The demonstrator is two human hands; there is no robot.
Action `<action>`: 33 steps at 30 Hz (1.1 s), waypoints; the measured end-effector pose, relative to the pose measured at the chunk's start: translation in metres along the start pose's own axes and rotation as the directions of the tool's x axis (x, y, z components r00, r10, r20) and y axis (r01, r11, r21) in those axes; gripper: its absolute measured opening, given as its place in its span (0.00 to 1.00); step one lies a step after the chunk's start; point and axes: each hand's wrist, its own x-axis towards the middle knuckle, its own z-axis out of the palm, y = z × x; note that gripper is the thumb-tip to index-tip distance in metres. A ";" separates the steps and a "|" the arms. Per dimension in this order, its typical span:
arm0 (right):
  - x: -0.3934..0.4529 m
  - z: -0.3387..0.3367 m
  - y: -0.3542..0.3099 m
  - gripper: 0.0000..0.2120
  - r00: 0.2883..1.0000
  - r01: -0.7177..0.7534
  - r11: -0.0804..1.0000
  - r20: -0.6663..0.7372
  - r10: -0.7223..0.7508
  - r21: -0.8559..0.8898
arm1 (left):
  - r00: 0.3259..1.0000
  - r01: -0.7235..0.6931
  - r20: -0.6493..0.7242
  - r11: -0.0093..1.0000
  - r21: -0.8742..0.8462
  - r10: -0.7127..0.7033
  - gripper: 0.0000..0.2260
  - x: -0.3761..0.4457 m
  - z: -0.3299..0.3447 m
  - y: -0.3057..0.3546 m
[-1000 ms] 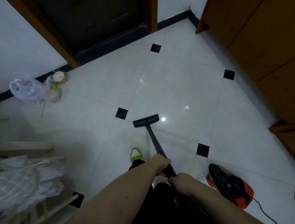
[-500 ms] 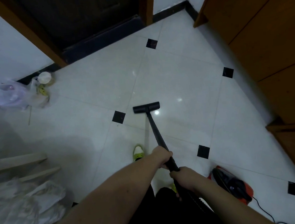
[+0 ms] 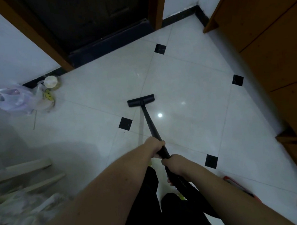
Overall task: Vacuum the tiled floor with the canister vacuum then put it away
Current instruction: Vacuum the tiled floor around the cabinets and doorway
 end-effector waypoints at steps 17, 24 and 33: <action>-0.011 -0.003 0.073 0.09 0.999 0.023 0.972 -0.018 -0.028 -0.235 | 1.000 -0.012 -0.010 0.989 -0.150 0.011 0.17 -0.019 0.050 -0.069; -0.034 -0.021 0.147 0.07 0.996 0.090 0.900 0.013 -0.094 -0.427 | 0.997 0.018 -0.062 0.964 -0.266 -0.036 0.13 -0.040 0.113 -0.129; -0.049 -0.020 0.189 0.07 0.996 0.087 0.816 0.059 -0.065 -0.572 | 0.981 -0.045 -0.194 0.972 -0.229 0.000 0.19 -0.051 0.152 -0.186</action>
